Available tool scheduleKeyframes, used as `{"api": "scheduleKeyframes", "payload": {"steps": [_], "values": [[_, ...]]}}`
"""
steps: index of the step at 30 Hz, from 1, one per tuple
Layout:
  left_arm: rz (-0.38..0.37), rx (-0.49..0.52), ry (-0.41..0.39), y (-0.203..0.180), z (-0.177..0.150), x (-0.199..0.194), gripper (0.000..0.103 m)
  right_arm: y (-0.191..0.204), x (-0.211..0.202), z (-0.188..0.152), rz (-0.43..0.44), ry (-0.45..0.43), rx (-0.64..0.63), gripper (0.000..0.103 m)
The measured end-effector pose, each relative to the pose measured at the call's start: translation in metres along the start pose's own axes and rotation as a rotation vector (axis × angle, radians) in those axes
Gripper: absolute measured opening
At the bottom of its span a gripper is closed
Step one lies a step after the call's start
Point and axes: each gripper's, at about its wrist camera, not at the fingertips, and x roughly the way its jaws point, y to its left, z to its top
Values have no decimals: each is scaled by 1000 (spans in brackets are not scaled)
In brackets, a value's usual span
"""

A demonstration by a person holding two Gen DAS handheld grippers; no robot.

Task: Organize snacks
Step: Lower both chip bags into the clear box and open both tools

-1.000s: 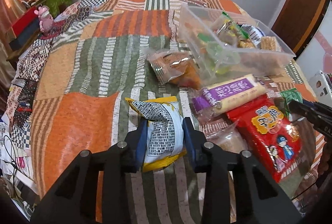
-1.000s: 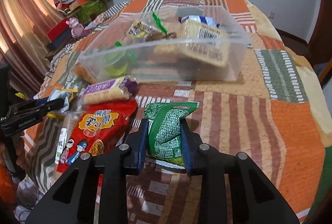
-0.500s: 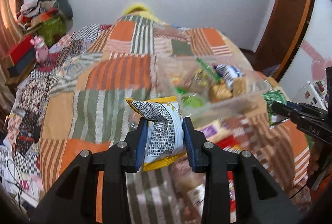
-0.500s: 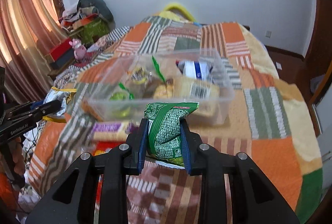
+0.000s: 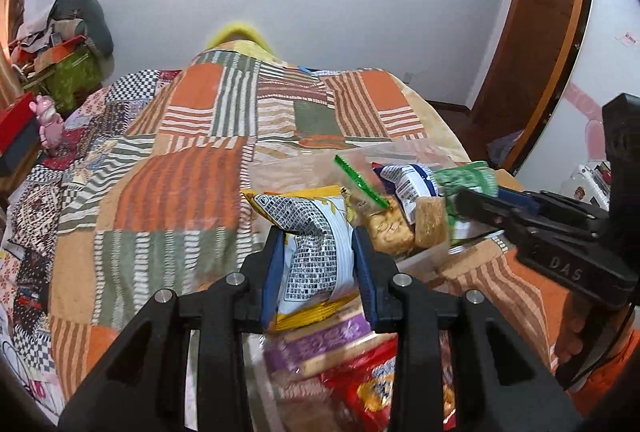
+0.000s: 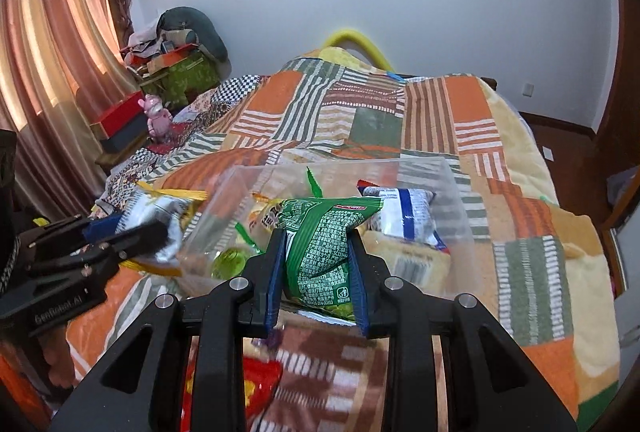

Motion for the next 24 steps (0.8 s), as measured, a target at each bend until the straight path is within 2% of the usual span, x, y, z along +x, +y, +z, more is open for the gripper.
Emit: {"api": "scheduleKeyframes", "payload": {"steps": [11,20,24], "values": [[-14,14,53,-7,8,47,34,-6,46,0,17,79,1,26],[-6,29,102,-9,1,70,34,-11,60,-5,38,135,4,27],[4,30,111,-9,-2,75,34,-7,60,-5,18,136,-17,28]]}}
